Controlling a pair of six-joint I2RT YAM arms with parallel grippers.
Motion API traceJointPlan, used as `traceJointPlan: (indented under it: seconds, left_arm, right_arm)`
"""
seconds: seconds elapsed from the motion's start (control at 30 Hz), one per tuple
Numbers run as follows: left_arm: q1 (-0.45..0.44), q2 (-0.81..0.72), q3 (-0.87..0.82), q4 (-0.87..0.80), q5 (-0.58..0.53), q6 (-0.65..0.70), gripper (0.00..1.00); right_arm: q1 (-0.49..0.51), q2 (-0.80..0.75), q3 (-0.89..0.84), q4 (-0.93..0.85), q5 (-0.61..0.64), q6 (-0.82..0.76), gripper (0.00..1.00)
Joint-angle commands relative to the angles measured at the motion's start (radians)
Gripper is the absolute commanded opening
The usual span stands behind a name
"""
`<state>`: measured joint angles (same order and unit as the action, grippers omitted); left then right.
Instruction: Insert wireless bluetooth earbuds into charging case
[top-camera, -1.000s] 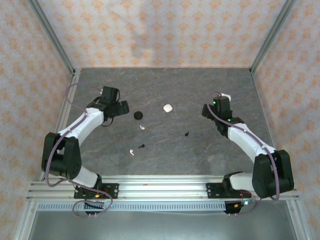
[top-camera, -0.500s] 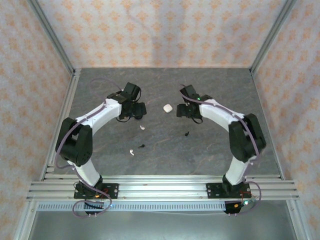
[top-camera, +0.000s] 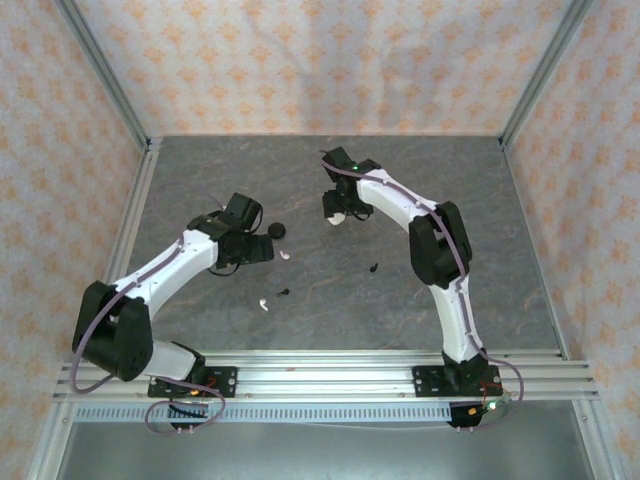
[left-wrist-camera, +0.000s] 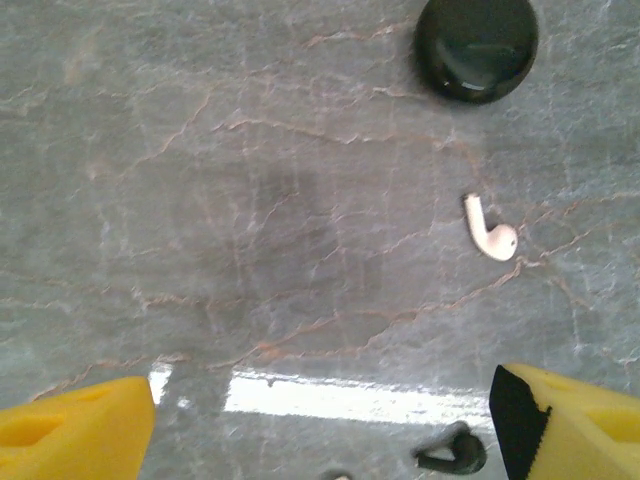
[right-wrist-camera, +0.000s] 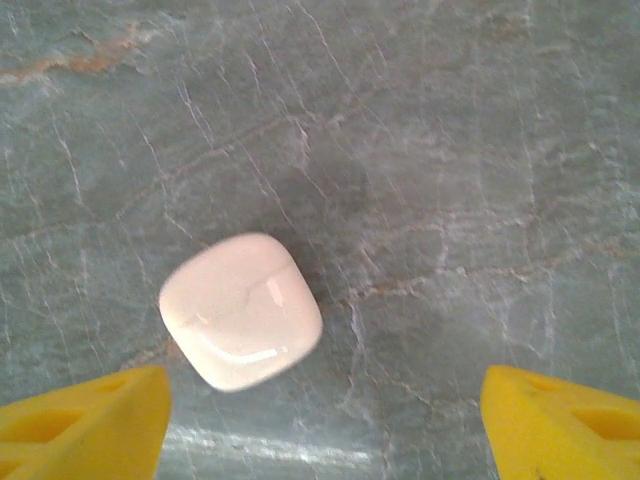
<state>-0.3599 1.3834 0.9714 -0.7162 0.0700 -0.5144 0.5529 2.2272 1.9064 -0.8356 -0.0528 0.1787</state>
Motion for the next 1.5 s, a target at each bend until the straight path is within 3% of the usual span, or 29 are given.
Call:
traceJointPlan:
  seconds: [0.0, 0.4, 0.67, 0.83, 1.17, 1.47]
  left_arm:
    - [0.001, -0.060, -0.028, -0.049, -0.038, 0.022, 0.87]
    - [0.001, -0.197, -0.146, -0.069, -0.043, 0.005, 0.87]
    - [0.001, -0.264, -0.189, -0.063, -0.052, -0.010, 0.85]
    - [0.001, -0.268, -0.180, -0.037, -0.035, -0.005, 0.85]
    - [0.001, -0.290, -0.168, 0.104, 0.032, 0.048, 0.85]
    - [-0.017, -0.386, -0.178, 0.312, 0.215, 0.040, 0.85]
  right_arm:
    - [0.001, 0.055, 0.089, -0.104, 0.006, -0.019, 0.81]
    - [0.016, 0.263, 0.346, -0.230, -0.019, -0.039, 0.79]
    - [0.016, 0.305, 0.382, -0.265, -0.063, -0.043, 0.53]
    - [0.016, 0.299, 0.377, -0.306, -0.080, -0.014, 0.47]
    - [0.016, 0.137, 0.171, -0.252, -0.165, 0.131, 0.42]
    - [0.000, -0.118, -0.046, -0.093, -0.304, 0.324, 0.42]
